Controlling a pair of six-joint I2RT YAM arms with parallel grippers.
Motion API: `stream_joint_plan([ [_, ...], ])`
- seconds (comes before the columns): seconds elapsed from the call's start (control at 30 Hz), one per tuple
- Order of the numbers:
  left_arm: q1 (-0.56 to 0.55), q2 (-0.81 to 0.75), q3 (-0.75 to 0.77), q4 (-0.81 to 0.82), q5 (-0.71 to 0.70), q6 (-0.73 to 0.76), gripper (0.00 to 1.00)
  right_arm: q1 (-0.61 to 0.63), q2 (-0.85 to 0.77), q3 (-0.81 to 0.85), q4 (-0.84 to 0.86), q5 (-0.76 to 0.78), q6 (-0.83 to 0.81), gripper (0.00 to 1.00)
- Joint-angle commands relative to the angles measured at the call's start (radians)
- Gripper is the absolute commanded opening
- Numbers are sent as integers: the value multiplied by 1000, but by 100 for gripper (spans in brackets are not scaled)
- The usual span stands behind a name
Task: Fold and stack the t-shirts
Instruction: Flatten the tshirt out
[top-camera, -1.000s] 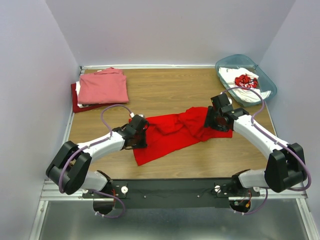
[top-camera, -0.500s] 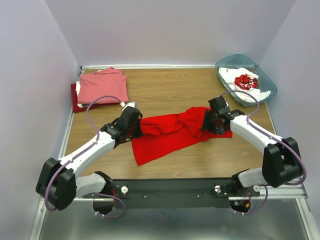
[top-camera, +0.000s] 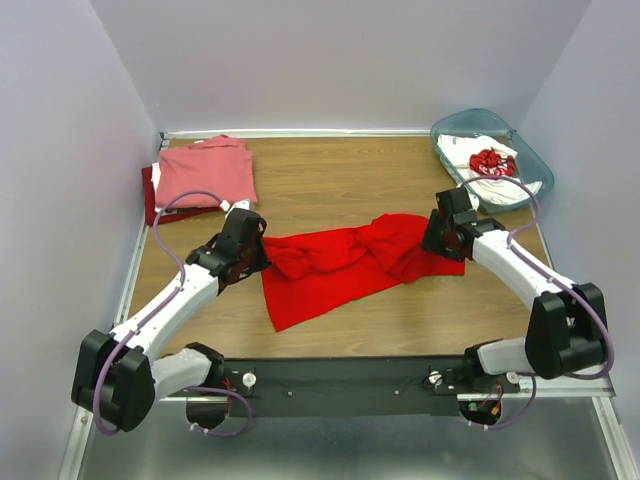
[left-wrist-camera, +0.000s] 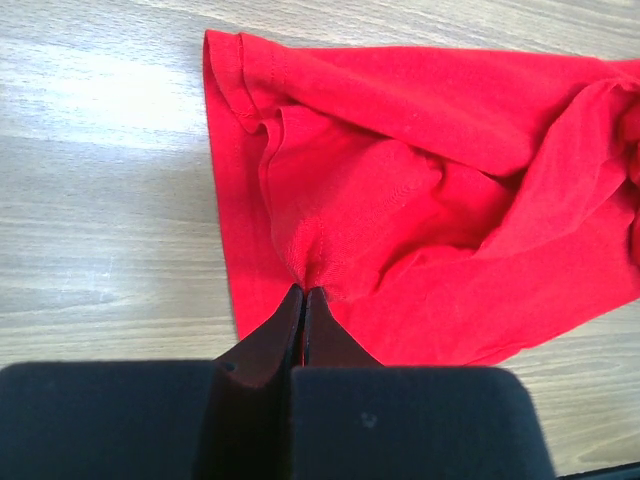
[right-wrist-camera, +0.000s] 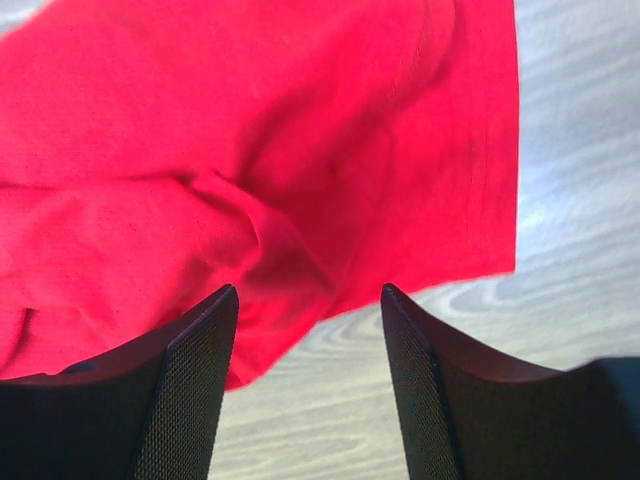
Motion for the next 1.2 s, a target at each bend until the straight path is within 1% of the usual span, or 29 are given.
stream_joint_plan([
  [0.0,7,-16,-13,-13,13,18,0,-15,23,-5,84,11,-47,64],
  [0.13,8,-18,-13,-12,15,18,0,-22,60,8,117,-35,-64,58],
  [0.33,11,-16,-13,-13,16,18,0,-30,93,-9,121,-65,-70,52],
  [0.5,11,-19,-13,-13,18,21,0,-53,112,-31,143,-114,-73,43],
  [0.53,11,-21,-13,-12,16,21,0,-57,116,-32,144,-123,-72,40],
  [0.67,11,-24,-13,-13,18,18,0,-70,123,-40,144,-146,-70,39],
  [0.73,13,-25,-15,-13,18,18,0,-71,124,-46,143,-149,-72,37],
  [0.8,13,-28,-13,-13,16,18,0,-76,123,-52,143,-158,-69,32],
  [0.83,14,-28,-12,-15,16,19,0,-76,115,-52,140,-161,-67,20],
  [0.87,16,-30,-12,-15,15,21,0,-76,107,-51,137,-164,-66,12],
  [0.93,22,-30,-4,-13,16,25,0,-76,80,-39,126,-164,-66,0],
  [1.07,77,-16,54,-10,7,54,0,-85,32,62,25,-163,-73,0],
  [1.17,122,28,137,-13,-5,100,0,-122,9,188,-35,-178,-84,0],
])
